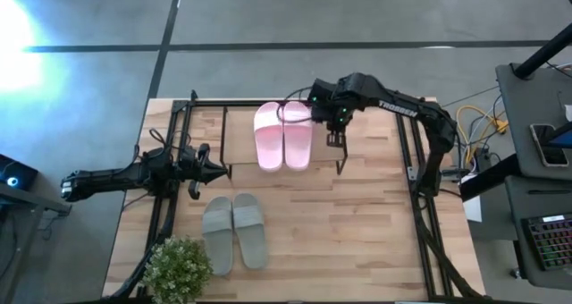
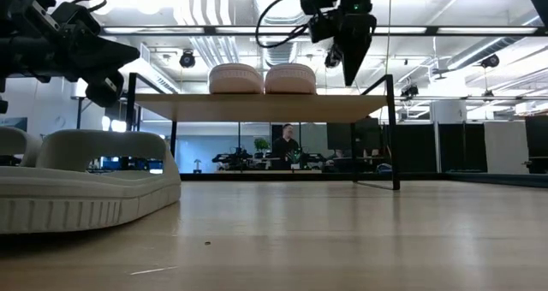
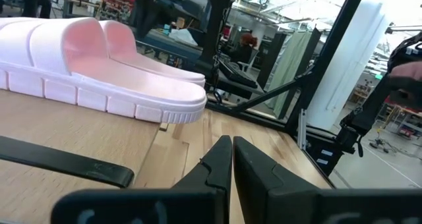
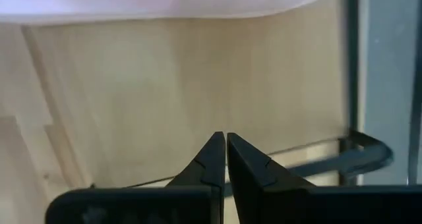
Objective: Pick and place slides into the shelf
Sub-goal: Adjust the pink slides on the shelf
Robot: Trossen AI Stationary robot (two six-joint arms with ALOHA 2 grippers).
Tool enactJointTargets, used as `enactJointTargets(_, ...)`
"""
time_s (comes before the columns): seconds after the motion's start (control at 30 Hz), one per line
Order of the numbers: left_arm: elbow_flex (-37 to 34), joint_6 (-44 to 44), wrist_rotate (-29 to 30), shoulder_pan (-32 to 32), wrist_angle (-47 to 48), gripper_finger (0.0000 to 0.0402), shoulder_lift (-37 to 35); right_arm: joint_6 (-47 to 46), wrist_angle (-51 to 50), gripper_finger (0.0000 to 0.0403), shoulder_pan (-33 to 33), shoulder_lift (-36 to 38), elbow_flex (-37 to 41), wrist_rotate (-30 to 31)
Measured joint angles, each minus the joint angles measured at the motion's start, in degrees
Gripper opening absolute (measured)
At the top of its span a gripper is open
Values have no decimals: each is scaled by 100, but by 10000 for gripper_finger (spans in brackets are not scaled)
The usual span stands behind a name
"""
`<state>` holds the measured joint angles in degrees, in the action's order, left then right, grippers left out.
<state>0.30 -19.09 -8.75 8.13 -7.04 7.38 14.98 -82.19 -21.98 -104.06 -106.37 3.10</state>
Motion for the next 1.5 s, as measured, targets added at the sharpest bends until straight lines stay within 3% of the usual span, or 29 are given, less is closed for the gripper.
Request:
enactJointTargets(0.37, 0, 1, 31, -1, -39, 1, 11, 103, 268, 9, -173, 176, 0, -6)
enactJointTargets(0.5, 0, -42, 197, 1, -736, 1, 48, 242, 295, 9, -168, 176, 0, -8)
enactJointTargets(0.6, 0, -1053, 221, -5, -1859, 1, 113, 381, 320, 9, -172, 176, 0, -8)
enactJointTargets(0.67, 0, -1527, 537, -3, -2466, 1, 138, 421, 359, 9, -177, 176, 0, -8)
enactJointTargets(0.73, 0, -1423, 913, 3, -2916, 1, 129, 430, 471, 9, -182, 176, 0, -6)
enactJointTargets(0.8, 0, -1226, 1197, 3, -3194, 1, 92, 347, 556, 9, -198, 176, 0, -8)
enactJointTargets(0.93, -2, -265, 2318, 7, -4084, 1, 73, 108, 719, 8, -217, 176, 0, -8)
enactJointTargets(1.0, 44, 77, 2469, 3, -4394, 1, 155, -176, 757, 9, -236, 176, 0, -8)
enactJointTargets(1.13, 664, 294, 2778, 8, -3408, 1, 521, -610, 752, 9, -270, 176, 0, -8)
enactJointTargets(1.27, 1768, 190, 3005, 98, -526, 1, 1280, -907, 764, 8, -352, 176, 2, -8)
enactJointTargets(1.37, 2633, 465, 3009, 258, 1112, 1, 2068, -1071, 778, 9, -425, 176, 2, -8)
enactJointTargets(1.5, 3567, 1350, 2450, 570, 1822, 1, 2920, -1202, 778, 9, -503, 176, 2, -8)
